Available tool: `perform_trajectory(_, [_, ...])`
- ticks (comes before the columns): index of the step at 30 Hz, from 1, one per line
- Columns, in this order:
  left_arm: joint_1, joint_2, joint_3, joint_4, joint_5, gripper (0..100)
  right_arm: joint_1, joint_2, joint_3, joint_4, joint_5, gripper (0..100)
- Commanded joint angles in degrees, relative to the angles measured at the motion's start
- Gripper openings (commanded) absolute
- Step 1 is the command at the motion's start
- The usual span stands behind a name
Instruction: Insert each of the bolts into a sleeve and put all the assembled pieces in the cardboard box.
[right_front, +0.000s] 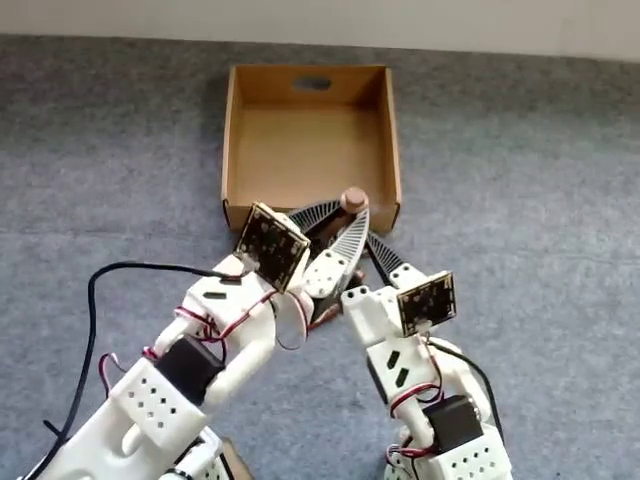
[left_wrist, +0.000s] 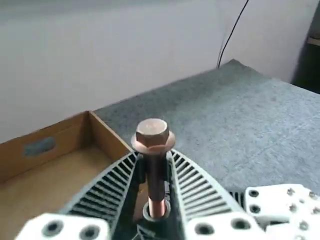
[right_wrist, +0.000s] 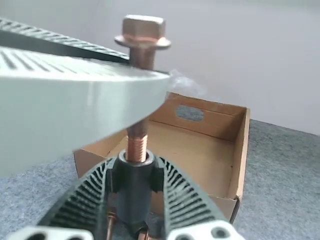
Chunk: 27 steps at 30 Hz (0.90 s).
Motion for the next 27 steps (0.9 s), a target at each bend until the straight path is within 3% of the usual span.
perform_trajectory(1, [-1.19,-1.54,-1.54,3.43,-0.26,1,1.89,-0.57,-1.27,-1.63,-0.53,0.6])
perform_trajectory(20, [-3.56,9.80,-1.89,-1.67,-0.35,2,1.98,-0.57,-1.27,-1.63,-0.26,0.6])
perform_trajectory(24, [-3.91,9.71,-1.89,-1.58,2.20,11,1.98,-0.57,-1.27,-1.63,-0.26,0.6])
perform_trajectory(27, [-4.35,9.71,-1.98,-0.70,5.63,13,2.07,-0.57,-1.27,-1.63,-0.26,0.6])
